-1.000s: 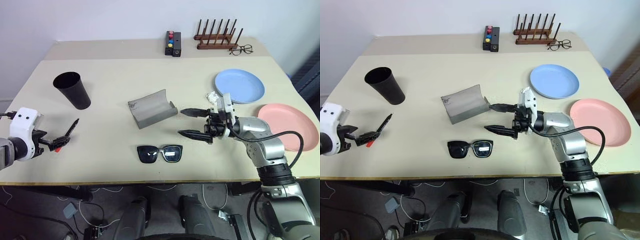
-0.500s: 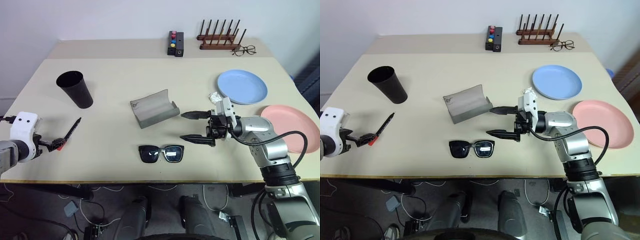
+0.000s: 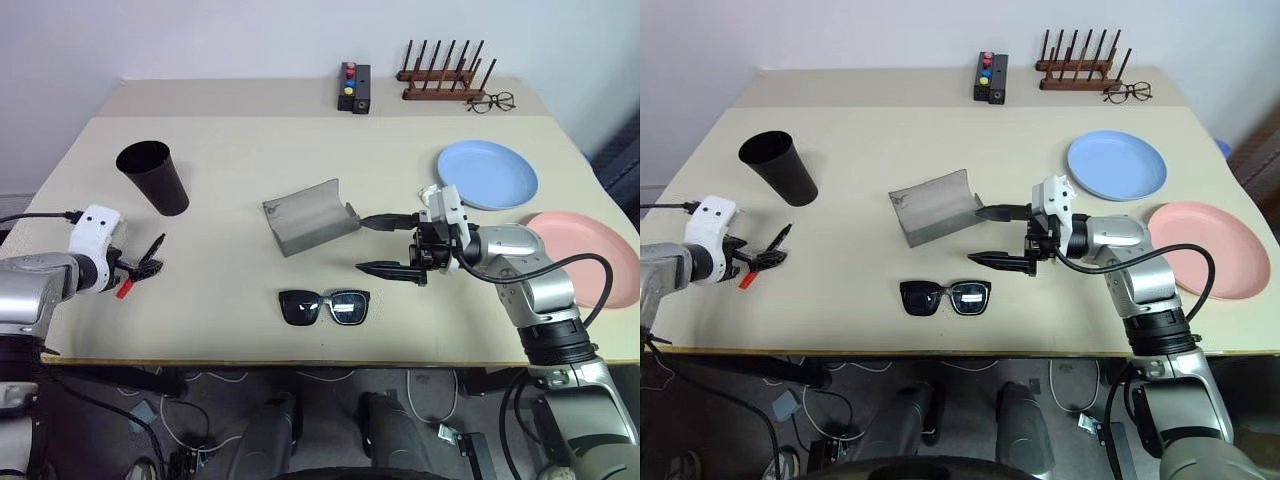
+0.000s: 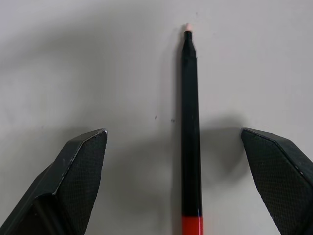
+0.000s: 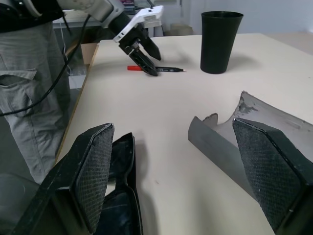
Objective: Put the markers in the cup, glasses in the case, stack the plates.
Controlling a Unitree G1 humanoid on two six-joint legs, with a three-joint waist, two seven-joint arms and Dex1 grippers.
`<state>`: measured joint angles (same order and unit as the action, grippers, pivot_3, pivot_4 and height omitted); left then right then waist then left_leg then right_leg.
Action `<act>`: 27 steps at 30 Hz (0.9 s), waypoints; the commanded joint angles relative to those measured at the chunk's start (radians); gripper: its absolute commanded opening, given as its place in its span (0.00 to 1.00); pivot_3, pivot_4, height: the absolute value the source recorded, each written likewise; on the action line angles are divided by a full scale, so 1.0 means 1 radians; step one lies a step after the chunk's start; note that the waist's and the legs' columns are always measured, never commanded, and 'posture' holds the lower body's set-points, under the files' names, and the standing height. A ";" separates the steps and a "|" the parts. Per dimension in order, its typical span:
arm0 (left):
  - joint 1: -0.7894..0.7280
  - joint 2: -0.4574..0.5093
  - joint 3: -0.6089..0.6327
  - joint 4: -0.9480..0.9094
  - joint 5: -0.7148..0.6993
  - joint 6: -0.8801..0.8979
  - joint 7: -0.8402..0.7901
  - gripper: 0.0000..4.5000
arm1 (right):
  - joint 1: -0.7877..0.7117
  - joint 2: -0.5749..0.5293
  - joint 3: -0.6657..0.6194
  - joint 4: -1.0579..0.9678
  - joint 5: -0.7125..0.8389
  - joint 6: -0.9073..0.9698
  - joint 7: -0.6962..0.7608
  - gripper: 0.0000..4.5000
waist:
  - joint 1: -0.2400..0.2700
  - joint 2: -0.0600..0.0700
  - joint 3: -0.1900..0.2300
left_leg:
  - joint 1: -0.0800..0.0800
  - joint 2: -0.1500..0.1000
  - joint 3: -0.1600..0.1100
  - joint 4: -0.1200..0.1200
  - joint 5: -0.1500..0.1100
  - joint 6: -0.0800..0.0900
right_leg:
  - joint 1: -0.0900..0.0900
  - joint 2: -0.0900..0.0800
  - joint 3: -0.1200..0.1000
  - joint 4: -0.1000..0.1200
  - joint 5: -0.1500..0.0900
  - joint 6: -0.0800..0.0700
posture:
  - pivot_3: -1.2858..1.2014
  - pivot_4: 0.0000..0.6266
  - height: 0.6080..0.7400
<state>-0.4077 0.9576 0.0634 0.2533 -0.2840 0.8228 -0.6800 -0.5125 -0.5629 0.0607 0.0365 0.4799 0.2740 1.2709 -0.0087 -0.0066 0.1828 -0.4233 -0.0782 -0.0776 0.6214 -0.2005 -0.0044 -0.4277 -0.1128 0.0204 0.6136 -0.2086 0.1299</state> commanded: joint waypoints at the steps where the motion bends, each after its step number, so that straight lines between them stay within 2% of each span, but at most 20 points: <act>1: -0.007 0.003 -0.034 0.025 0.041 0.002 -0.024 0.87 | 0.011 -0.013 -0.032 -0.053 0.022 0.002 -0.009 0.88 | 0.000 0.000 0.000 | 0.000 0.000 0.000 0.000 0.000 0.000 | 0.000 0.000 0.000 0.000 0.000 0.000 | 0.52 0.24 1.00; 3: -0.004 0.007 -0.044 0.023 0.054 0.016 -0.030 0.71 | 0.019 -0.016 -0.035 -0.062 0.025 0.005 -0.015 0.88 | -0.002 0.000 0.000 | 0.000 0.000 0.000 0.000 0.000 0.000 | 0.000 0.000 0.000 0.000 0.000 0.000 | 0.52 0.24 1.00; 9: 0.013 0.010 -0.023 -0.010 0.045 0.060 -0.026 0.03 | 0.021 -0.015 -0.036 -0.060 0.025 0.007 -0.026 0.88 | -0.009 0.001 0.000 | 0.003 0.001 0.000 0.000 0.000 0.000 | 0.001 0.001 0.000 0.002 0.000 0.000 | 0.52 0.24 1.00; 16: 0.069 0.009 0.086 -0.128 -0.011 0.150 -0.013 0.01 | 0.004 -0.001 -0.026 -0.044 0.023 0.008 -0.036 0.88 | -0.012 0.001 0.000 | 0.003 0.001 0.000 -0.001 0.001 0.002 | 0.000 0.001 0.001 0.001 0.001 0.003 | 0.52 0.24 1.00; 19: 0.088 -0.046 0.206 -0.236 -0.103 0.183 -0.014 0.01 | -0.009 0.006 -0.021 -0.031 0.018 0.004 -0.035 0.88 | -0.008 0.000 0.000 | 0.002 0.001 0.000 -0.001 0.000 0.001 | 0.000 0.001 0.001 0.001 0.001 0.003 | 0.52 0.24 1.00; 22: 0.118 -0.138 0.310 -0.394 -0.154 0.043 -0.001 0.01 | -0.023 0.011 -0.022 -0.015 0.017 -0.001 -0.035 0.88 | 0.001 -0.002 0.001 | 0.002 0.001 -0.001 0.000 0.000 0.000 | 0.001 0.000 -0.001 0.000 0.001 0.001 | 0.52 0.24 1.00; 27: 0.062 -0.262 0.318 -0.494 -0.095 -0.188 0.137 0.01 | -0.045 0.018 -0.020 0.002 0.016 -0.004 -0.035 0.88 | 0.000 -0.003 0.001 | 0.000 0.000 -0.001 0.001 0.000 -0.001 | 0.001 -0.001 -0.001 -0.001 0.000 0.000 | 0.52 0.24 1.00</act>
<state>-0.3044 0.7107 0.3568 -0.2107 -0.4043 0.7232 -0.5946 -0.5318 -0.5521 0.0574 0.0462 0.4855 0.2800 1.2346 -0.0084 -0.0092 0.1834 -0.4232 -0.0778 -0.0782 0.6227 -0.2005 -0.0051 -0.4266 -0.1135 0.0195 0.6128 -0.2083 0.1296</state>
